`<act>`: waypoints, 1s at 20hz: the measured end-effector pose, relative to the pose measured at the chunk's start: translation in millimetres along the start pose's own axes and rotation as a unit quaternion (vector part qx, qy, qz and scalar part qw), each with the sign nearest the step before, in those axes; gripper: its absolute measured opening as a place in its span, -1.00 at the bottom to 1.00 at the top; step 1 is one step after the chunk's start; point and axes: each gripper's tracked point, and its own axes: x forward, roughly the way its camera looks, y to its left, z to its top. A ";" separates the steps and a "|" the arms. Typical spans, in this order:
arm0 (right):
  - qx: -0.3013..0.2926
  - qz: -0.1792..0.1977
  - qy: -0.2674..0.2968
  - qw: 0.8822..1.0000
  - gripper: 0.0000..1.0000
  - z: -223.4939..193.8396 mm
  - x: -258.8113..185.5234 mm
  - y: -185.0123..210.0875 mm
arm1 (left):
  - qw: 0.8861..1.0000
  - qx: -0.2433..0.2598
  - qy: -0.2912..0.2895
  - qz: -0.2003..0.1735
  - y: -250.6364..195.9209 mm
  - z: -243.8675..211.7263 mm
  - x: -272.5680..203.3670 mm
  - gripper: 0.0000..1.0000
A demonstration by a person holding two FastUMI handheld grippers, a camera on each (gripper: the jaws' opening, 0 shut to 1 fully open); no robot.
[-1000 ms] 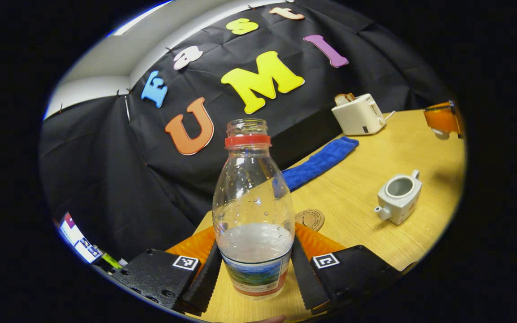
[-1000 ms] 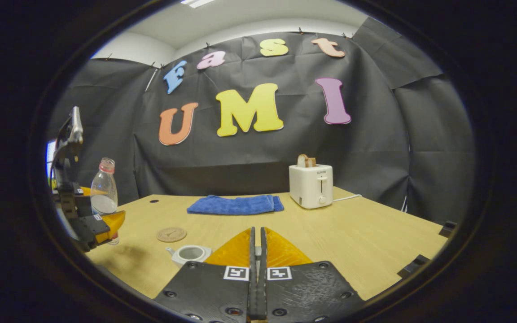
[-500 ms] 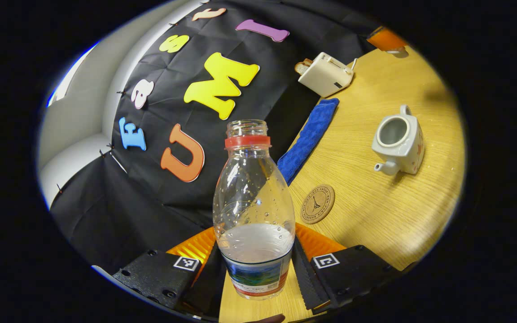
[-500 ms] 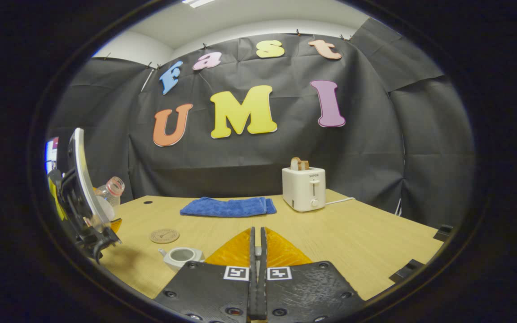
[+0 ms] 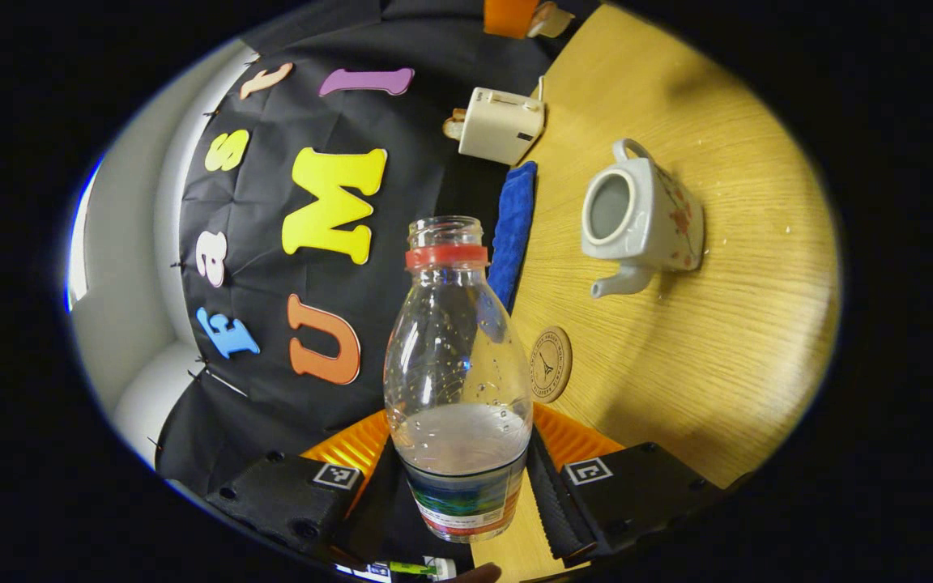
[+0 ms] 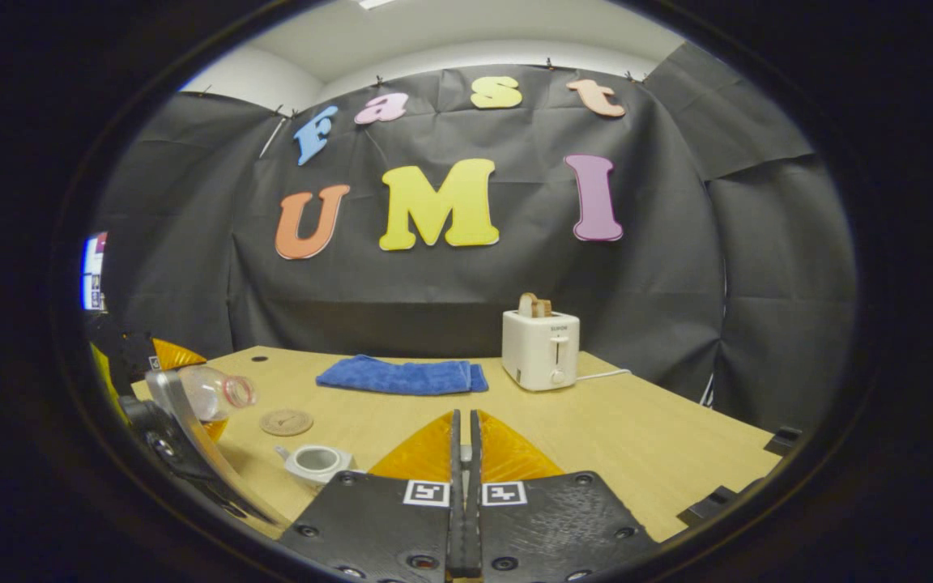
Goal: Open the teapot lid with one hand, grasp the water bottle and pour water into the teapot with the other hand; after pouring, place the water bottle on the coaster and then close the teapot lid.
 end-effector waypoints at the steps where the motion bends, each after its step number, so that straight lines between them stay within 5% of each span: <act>1: -0.002 -0.003 0.000 1.000 -1.00 1.2 1.1 -1.8 | 1.000 0.016 0.003 -0.002 -1.2 -1.3 -0.7 0.52; 12: -0.015 -0.010 -0.001 1.000 -1.00 2.9 4.7 -10.7 | 0.987 0.160 0.013 -0.012 5.5 13.6 -0.6 0.53; 20: 0.007 0.003 0.011 1.000 -1.00 -0.6 5.0 -10.1 | 0.977 0.213 0.020 -0.018 7.1 16.7 7.9 0.53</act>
